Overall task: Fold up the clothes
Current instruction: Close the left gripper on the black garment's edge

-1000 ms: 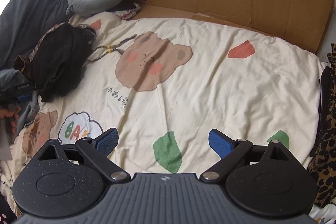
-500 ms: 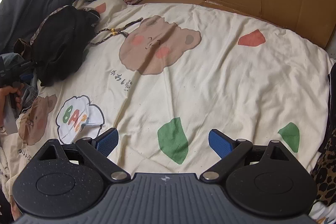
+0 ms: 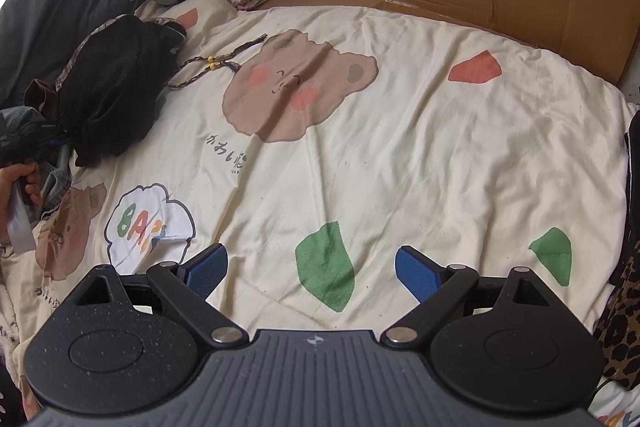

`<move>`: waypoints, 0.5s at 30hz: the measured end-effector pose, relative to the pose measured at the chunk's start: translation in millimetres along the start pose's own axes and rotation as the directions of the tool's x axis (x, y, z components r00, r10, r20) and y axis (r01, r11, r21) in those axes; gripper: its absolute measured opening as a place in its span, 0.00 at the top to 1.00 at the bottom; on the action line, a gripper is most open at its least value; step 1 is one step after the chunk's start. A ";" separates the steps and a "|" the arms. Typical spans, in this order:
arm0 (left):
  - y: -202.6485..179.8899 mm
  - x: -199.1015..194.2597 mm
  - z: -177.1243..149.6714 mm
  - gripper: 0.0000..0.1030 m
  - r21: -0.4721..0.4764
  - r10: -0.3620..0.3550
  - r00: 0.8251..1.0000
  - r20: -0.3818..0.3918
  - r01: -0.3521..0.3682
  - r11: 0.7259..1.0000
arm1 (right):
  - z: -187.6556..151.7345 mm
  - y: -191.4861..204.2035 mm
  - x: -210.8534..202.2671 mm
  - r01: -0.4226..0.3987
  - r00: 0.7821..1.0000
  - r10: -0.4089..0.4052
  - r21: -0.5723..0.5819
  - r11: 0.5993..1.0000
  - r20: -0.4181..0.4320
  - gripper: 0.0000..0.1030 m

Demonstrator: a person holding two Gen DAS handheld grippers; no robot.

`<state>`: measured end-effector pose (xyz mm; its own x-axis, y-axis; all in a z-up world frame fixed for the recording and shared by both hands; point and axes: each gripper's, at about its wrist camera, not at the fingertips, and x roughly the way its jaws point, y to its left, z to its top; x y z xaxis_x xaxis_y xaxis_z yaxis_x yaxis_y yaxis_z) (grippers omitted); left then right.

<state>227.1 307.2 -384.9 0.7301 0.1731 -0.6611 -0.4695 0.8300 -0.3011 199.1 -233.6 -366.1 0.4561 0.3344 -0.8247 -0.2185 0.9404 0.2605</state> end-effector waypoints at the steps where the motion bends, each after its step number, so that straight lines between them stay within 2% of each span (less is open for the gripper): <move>1: -0.3 -5.0 0.8 0.98 -0.003 -0.009 1.000 0.009 0.009 1.000 | 0.1 -0.8 -0.1 -0.001 1.000 0.001 0.004 1.000 0.001 0.09; 7: -21.4 -33.1 0.7 0.99 0.035 -0.077 0.996 0.037 0.075 0.997 | -1.3 -4.2 0.0 -0.011 1.000 0.011 0.021 1.000 0.004 0.09; 12: -46.3 -49.9 -5.1 0.99 0.055 -0.156 0.988 0.015 0.155 0.986 | -0.8 -4.6 -1.9 -0.018 1.000 0.017 0.026 1.000 0.013 0.09; 15: -67.2 -59.4 -12.3 0.99 0.106 -0.197 0.980 -0.014 0.198 0.974 | 0.3 -5.4 -3.1 -0.023 1.000 0.022 0.035 0.999 0.020 0.09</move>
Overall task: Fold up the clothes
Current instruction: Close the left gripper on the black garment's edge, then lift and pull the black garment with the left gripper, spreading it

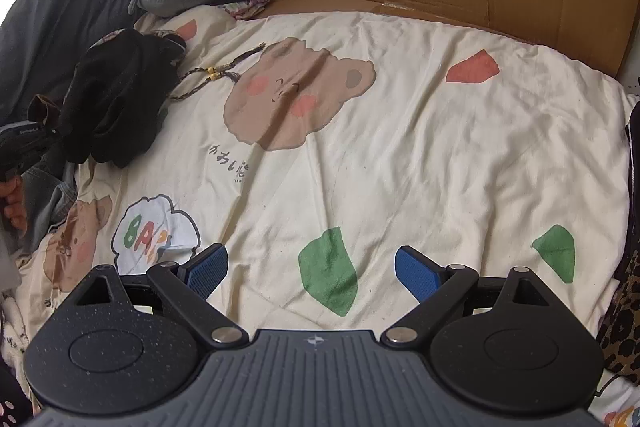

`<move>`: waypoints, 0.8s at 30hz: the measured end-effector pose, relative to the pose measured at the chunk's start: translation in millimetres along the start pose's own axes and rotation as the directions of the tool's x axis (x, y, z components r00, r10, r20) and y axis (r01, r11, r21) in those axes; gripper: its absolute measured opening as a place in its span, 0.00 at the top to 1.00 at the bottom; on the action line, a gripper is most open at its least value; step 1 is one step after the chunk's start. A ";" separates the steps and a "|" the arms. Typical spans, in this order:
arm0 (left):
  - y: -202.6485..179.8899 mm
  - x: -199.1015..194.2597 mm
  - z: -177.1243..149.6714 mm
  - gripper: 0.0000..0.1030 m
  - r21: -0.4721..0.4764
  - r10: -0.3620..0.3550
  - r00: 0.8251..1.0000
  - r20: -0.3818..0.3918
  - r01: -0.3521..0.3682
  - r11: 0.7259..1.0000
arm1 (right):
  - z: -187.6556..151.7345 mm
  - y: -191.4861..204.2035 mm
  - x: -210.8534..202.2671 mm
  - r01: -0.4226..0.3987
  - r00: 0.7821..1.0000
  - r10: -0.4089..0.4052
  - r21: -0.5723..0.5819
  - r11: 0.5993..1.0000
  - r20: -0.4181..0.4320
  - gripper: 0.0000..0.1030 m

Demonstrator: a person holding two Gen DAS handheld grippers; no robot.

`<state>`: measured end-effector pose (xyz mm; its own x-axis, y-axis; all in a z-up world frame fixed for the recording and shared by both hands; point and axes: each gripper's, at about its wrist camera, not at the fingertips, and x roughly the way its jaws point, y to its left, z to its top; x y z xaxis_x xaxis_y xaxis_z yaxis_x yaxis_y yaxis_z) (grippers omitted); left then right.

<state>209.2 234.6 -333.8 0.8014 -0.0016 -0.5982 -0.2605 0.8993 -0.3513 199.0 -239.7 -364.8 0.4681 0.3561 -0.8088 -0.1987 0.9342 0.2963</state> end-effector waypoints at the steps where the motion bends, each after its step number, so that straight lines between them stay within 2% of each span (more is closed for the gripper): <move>1: -7.1 -1.5 -1.7 0.99 0.015 -0.014 1.000 -0.008 0.014 1.000 | 0.1 -0.3 -0.1 -0.002 1.000 0.002 0.003 1.000 0.001 0.09; 8: -42.3 -5.6 -17.4 1.00 0.081 -0.096 0.992 -0.086 0.103 0.991 | -1.4 -1.3 -0.6 -0.008 1.000 0.008 0.009 1.000 -0.003 0.09; 16: -71.2 -4.0 -41.6 1.00 0.150 -0.138 0.972 -0.190 0.168 0.974 | -2.3 -3.4 -1.7 -0.017 1.000 0.018 0.014 1.000 -0.006 0.09; 21: -90.0 -5.9 -63.7 1.00 0.161 -0.199 0.942 -0.269 0.248 0.955 | -2.4 -3.3 -1.6 -0.030 1.000 0.030 0.019 0.999 -0.008 0.09; 23: -97.6 -5.3 -75.2 1.00 0.155 -0.228 0.923 -0.308 0.286 0.946 | -2.4 -3.1 -1.3 -0.040 0.999 0.040 0.023 0.999 -0.009 0.10; 24: -101.6 -4.9 -81.5 1.00 0.152 -0.242 0.913 -0.328 0.304 0.941 | -2.2 -2.6 -1.0 -0.046 0.999 0.046 0.024 0.999 -0.010 0.15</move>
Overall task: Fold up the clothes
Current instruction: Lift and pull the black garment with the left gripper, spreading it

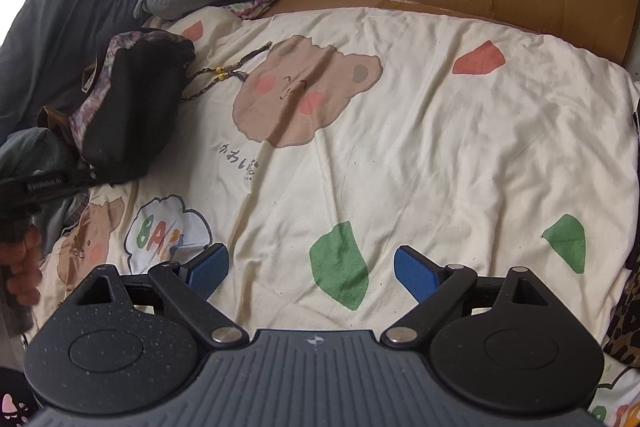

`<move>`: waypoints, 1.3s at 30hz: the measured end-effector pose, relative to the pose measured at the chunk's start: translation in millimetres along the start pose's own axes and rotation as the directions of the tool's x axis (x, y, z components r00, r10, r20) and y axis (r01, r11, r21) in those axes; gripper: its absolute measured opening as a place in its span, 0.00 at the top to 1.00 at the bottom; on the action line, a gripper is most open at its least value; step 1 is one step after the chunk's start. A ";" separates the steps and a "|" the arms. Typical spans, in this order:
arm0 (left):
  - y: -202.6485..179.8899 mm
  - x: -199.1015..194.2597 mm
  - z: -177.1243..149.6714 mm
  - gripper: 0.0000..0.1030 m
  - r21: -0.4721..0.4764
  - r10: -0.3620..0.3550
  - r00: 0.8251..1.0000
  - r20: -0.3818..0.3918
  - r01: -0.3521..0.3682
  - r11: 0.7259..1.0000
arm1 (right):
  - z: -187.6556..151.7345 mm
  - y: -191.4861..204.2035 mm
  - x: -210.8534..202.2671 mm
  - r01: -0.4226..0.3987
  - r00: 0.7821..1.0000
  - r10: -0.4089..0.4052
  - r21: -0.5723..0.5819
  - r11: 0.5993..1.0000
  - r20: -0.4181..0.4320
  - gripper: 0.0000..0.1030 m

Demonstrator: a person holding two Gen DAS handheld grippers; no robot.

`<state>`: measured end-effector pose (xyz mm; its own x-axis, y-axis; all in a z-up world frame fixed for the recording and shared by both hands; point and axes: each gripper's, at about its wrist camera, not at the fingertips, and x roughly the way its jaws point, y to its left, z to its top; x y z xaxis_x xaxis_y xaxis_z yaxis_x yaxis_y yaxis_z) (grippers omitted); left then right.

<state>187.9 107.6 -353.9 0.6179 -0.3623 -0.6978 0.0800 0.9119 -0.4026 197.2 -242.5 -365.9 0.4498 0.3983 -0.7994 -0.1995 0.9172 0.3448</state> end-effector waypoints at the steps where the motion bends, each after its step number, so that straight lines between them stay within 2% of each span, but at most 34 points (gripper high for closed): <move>1: -4.9 3.6 -5.0 1.00 0.005 -0.017 1.000 -0.019 0.017 1.000 | 0.3 0.8 1.1 -0.004 1.000 0.004 -0.001 1.000 -0.006 0.17; 6: -25.7 20.3 -29.1 1.00 0.014 -0.104 0.989 -0.109 0.106 0.994 | -1.2 5.3 4.1 -0.020 1.000 0.020 -0.007 1.000 -0.024 0.29; 8: -32.6 24.1 -38.7 1.00 0.016 -0.143 0.979 -0.145 0.147 0.989 | -2.8 6.7 4.7 -0.023 0.999 0.023 -0.010 1.000 -0.029 0.29; 10: -36.9 25.4 -45.7 0.97 0.017 -0.150 0.974 -0.169 0.155 0.988 | -4.0 7.2 5.5 -0.023 0.999 0.023 -0.011 1.000 -0.035 0.29; 12: -36.8 24.3 -48.0 0.93 0.018 -0.121 0.977 -0.175 0.126 0.992 | -4.9 7.4 6.7 -0.021 0.999 0.021 -0.008 1.000 -0.042 0.29; 14: -32.2 19.7 -47.9 0.81 0.025 -0.087 0.983 -0.161 0.092 0.995 | -5.2 7.4 6.6 -0.022 0.999 0.022 -0.005 1.000 -0.040 0.29; 16: -26.4 11.2 -45.6 0.65 0.035 -0.049 0.989 -0.138 0.054 0.998 | -5.0 7.3 5.8 -0.026 0.999 0.026 -0.002 1.000 -0.036 0.29; 20: -5.9 -6.1 -37.0 0.56 0.035 0.050 0.995 -0.081 -0.047 0.998 | -5.5 6.1 4.4 -0.026 0.999 0.026 -0.004 1.000 -0.032 0.29; 24: 20.9 -12.3 -27.1 0.43 0.033 0.158 0.987 -0.026 -0.157 0.987 | -6.7 3.9 3.8 -0.024 0.999 0.024 0.000 1.000 -0.035 0.29; 26: 29.2 -15.4 -21.4 0.41 0.075 0.181 0.983 0.007 -0.181 0.981 | -7.7 3.3 3.7 -0.024 0.999 0.024 0.000 1.000 -0.036 0.29; 29: 38.0 -14.6 -16.0 0.40 0.133 0.246 0.969 0.037 -0.249 0.959 | -8.1 2.9 4.1 -0.022 0.999 0.022 0.000 1.000 -0.038 0.29; 39: 62.6 27.1 -27.5 0.40 0.210 0.324 0.946 0.005 -0.318 0.925 | -9.7 4.9 6.0 -0.015 0.999 0.014 -0.010 1.000 -0.044 0.29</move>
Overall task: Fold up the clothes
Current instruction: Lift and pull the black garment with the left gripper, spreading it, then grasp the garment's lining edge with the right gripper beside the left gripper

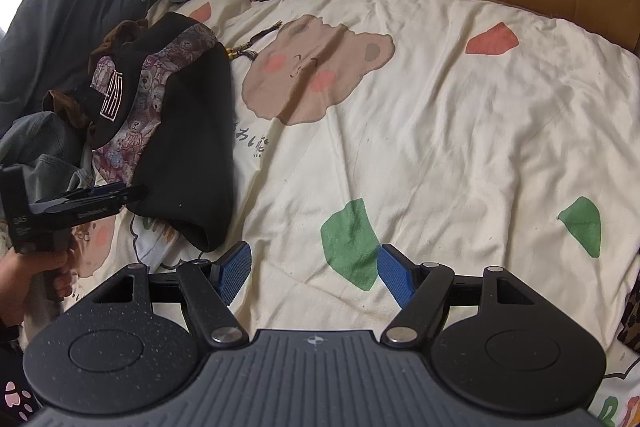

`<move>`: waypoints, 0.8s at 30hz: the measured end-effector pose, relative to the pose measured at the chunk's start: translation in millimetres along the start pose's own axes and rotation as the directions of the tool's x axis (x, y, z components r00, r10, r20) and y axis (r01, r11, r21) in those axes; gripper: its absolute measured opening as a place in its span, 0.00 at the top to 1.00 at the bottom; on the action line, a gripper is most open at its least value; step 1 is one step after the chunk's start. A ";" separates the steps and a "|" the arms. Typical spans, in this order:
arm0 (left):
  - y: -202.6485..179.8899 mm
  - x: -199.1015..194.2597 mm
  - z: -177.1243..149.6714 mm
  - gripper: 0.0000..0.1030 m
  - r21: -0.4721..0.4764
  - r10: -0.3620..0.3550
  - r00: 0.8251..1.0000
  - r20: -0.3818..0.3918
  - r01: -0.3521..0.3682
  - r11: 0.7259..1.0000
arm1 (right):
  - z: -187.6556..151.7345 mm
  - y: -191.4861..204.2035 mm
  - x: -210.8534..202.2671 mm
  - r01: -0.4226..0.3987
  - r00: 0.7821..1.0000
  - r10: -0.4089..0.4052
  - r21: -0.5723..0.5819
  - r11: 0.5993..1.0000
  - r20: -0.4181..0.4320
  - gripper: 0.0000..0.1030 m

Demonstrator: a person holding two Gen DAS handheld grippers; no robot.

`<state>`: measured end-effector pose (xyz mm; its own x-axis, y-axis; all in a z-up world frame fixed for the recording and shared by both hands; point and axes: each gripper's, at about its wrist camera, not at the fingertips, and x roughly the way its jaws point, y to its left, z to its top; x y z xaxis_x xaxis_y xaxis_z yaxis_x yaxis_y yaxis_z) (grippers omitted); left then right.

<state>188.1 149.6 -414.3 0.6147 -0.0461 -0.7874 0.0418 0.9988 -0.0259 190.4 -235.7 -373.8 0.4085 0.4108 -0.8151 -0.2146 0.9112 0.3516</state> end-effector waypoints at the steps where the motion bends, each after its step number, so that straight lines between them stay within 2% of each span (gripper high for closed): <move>1: 1.5 3.4 -1.5 0.40 -0.001 0.001 1.000 -0.004 -0.001 1.000 | -0.1 0.6 0.3 0.001 1.000 -0.001 -0.002 1.000 -0.001 0.29; 5: 3.7 11.2 -6.4 0.43 0.000 -0.002 1.000 -0.004 0.002 1.000 | 0.3 2.6 1.7 0.000 1.000 0.000 -0.005 1.000 -0.004 0.29; 11: 4.5 15.7 -16.8 0.58 0.012 0.007 1.000 -0.012 -0.007 1.000 | -0.5 4.6 3.6 -0.001 1.000 0.001 -0.010 1.000 -0.011 0.29; 15: 10.1 10.1 -18.3 0.85 -0.010 -0.010 1.000 -0.002 0.010 1.000 | -0.3 3.9 4.4 -0.009 1.000 0.009 0.001 1.000 -0.007 0.29; 16: 10.3 6.3 -16.8 0.89 -0.013 -0.015 1.000 0.004 0.015 1.000 | -0.3 3.3 4.4 -0.019 1.000 0.019 0.010 1.000 -0.005 0.29; 24: -6.8 -37.6 -4.5 0.91 -0.003 -0.080 0.992 0.097 0.081 0.997 | 4.0 9.5 3.4 -0.074 0.997 0.074 0.041 0.996 -0.002 0.29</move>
<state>161.2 144.6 -387.4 0.6827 -0.1272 -0.7196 0.0888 0.9919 -0.0911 193.3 -225.5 -371.4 0.3896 0.4769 -0.7879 -0.2077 0.8790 0.4293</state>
